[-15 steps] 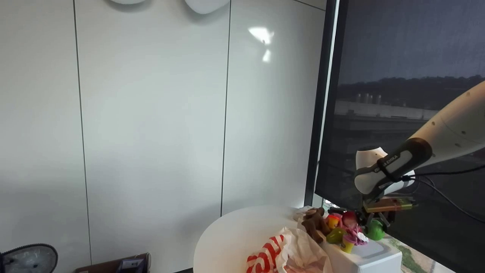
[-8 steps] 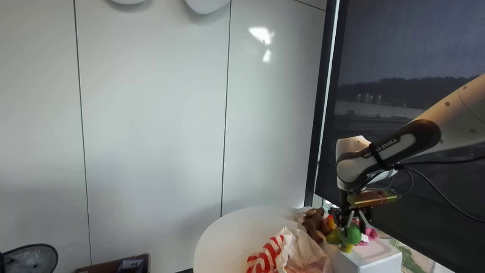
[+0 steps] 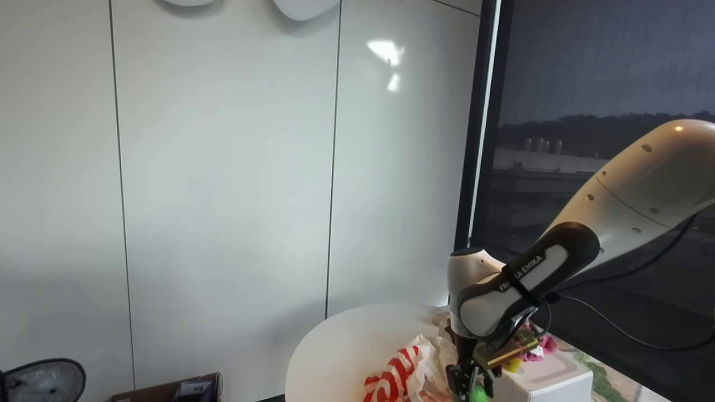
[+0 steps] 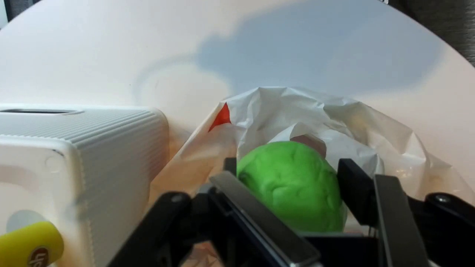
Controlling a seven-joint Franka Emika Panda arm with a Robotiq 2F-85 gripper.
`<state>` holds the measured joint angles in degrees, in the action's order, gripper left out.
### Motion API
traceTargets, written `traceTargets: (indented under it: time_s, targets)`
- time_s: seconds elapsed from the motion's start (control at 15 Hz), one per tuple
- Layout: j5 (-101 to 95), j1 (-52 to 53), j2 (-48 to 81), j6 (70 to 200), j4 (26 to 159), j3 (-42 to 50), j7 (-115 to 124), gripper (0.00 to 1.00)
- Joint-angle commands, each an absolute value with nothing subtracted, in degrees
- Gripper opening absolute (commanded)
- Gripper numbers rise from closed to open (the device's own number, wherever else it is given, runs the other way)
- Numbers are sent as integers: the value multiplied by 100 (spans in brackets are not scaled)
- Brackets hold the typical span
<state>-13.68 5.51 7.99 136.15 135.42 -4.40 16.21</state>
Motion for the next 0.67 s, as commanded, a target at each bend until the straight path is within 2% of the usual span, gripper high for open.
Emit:
traceTargets:
  time_s: [0.0,0.33,0.47,0.53,0.6]
  targets:
    - [-2001,816,1391,14311,13311,-356,1953,44]
    - [-3858,1237,1971,15231,12886,375,2793,44]
    - [-3675,1181,2015,15289,12819,416,2895,92]
    - [-3483,1140,2019,15259,12803,408,2869,93]
    - [-3218,1068,1955,15210,12830,370,2784,99]
